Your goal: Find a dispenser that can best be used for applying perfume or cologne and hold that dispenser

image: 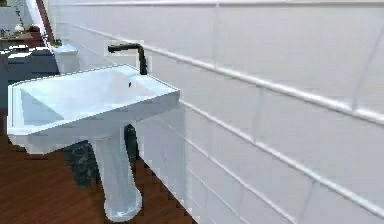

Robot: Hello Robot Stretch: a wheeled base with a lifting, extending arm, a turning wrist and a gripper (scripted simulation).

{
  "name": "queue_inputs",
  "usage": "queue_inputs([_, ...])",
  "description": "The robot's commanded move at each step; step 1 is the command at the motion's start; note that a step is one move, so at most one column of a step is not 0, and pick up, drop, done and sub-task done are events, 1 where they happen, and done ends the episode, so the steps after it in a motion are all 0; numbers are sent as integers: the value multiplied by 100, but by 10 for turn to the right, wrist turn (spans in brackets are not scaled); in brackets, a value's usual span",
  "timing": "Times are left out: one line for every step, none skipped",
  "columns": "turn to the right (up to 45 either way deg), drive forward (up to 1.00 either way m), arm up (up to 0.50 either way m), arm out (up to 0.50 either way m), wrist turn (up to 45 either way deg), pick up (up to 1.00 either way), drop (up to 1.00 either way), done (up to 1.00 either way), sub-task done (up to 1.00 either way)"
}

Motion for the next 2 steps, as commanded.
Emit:
queue_inputs([240, 0, 0, 0, 0, 0, 0, 0, 0])
queue_inputs([30, 0, 0, 0, 0, 0, 0, 0, 0])
